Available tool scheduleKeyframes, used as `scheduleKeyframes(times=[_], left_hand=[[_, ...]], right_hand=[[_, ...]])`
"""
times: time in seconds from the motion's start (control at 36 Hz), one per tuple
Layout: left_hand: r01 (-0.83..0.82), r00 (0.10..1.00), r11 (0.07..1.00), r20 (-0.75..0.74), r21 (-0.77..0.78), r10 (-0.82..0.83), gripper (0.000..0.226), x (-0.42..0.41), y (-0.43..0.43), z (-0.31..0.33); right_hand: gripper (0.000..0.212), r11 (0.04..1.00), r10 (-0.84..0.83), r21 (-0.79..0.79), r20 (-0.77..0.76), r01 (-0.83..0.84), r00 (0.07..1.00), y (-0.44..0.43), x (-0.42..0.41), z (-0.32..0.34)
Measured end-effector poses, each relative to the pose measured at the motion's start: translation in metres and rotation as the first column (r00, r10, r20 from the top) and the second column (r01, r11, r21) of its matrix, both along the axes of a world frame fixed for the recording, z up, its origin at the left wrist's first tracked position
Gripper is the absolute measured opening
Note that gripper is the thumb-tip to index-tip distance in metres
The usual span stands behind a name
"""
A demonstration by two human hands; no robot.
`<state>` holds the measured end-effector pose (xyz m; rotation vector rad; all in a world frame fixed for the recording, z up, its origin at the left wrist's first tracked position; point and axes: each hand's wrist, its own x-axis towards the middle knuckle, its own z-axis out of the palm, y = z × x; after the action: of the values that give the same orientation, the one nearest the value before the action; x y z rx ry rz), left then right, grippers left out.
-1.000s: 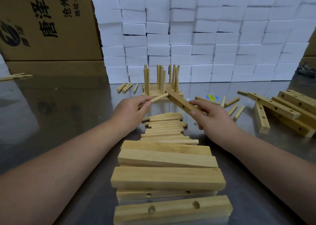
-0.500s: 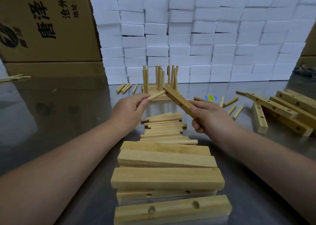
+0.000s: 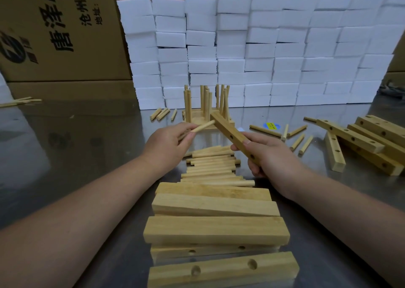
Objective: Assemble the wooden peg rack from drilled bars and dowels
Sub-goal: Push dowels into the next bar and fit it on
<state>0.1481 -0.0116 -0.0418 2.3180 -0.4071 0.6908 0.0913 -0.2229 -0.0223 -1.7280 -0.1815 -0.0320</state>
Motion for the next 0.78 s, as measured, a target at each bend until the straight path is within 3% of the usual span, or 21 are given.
scheduleKeyframes(times=[0.58, 0.78], left_hand=[[0.022, 0.999, 0.993, 0.047, 0.120, -0.027, 0.027, -0.0036, -0.0004, 0.0061], [0.050, 0.998, 0.999, -0.030, 0.008, -0.049, 0.026, -0.0037, -0.0058, 0.0092]], right_hand=[[0.027, 0.998, 0.057, -0.012, 0.079, -0.056, 0.995, -0.0012, 0.0043, -0.0050], [0.020, 0.999, 0.029, -0.039, 0.089, -0.025, 0.996, -0.0017, 0.0046, -0.0055]])
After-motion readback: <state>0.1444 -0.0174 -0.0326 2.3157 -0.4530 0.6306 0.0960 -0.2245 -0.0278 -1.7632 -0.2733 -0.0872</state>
